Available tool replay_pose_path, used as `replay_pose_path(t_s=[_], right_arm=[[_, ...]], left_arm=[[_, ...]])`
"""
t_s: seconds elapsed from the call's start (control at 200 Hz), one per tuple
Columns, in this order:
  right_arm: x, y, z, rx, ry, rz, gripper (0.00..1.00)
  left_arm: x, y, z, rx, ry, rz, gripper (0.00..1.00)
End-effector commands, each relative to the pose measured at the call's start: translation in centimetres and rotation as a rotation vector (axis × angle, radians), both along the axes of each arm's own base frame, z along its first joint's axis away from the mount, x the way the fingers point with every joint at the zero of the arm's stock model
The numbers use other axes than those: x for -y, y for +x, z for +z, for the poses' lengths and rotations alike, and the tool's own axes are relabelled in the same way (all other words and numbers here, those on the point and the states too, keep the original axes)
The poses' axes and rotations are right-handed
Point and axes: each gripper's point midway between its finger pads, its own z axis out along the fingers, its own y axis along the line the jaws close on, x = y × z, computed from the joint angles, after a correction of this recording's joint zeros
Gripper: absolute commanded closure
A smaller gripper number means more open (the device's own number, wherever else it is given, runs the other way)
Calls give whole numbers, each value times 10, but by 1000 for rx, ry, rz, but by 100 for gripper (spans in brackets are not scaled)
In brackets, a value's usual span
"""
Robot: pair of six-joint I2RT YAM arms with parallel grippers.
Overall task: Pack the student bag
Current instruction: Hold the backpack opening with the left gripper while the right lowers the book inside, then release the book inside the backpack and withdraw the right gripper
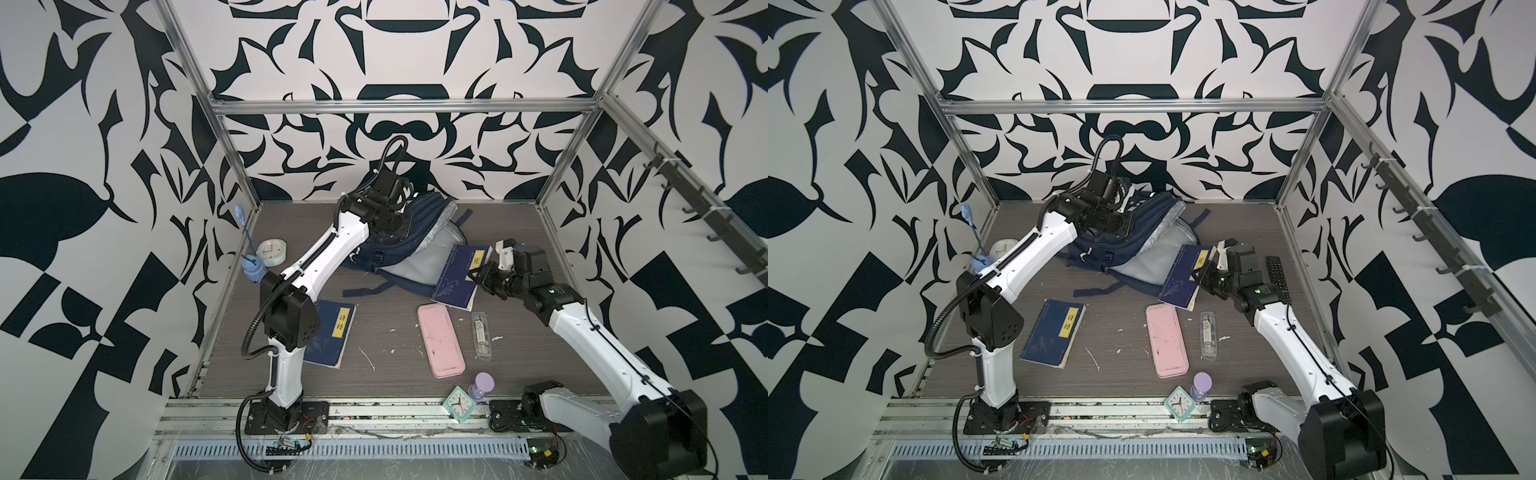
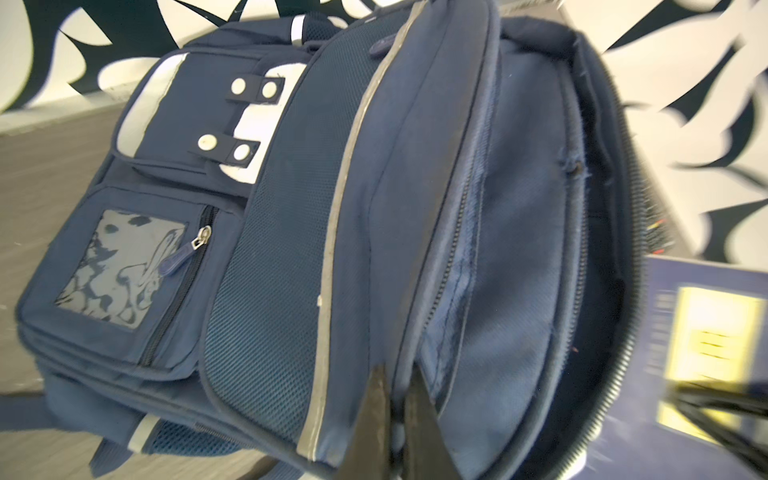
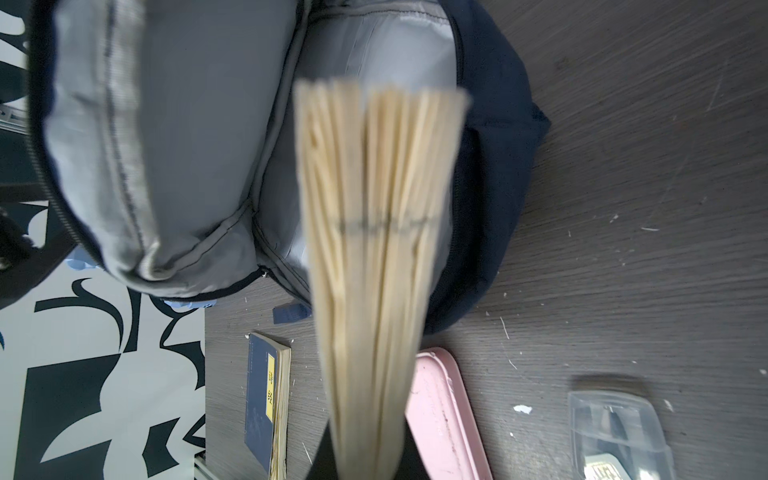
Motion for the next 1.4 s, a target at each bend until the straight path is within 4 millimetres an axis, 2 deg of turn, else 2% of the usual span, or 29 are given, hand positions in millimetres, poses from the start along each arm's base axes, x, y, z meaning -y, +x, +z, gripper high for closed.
replay_pose_path(t_s=[0.0,0.36,0.46,0.585,0.835,1.055,1.2,1.295,1.395], right_arm=[[-8,21,31,115,60,3,100],[-30,76,49,164,221,-3,100],[-37,95,48,160,271,-5,100],[-56,115,48,156,370,15,100],[-111,153,33,122,441,122,100],[-159,189,7,83,565,171,100],[-194,196,-5,43,568,225,100],[-200,198,-21,13,460,226,100],[-195,196,-44,-54,330,223,80]], left_arm=[[8,-9,55,37,-198,-18,100],[-7,-11,55,-27,-298,16,100],[-6,-11,54,-38,-315,11,100],[-2,-10,48,-65,-306,-3,100],[3,-14,51,-88,-333,-23,100],[8,-19,54,-115,-369,-40,100],[10,-21,50,-140,-383,-41,100],[9,-24,49,-146,-389,-42,100],[8,-27,48,-146,-392,-41,100]])
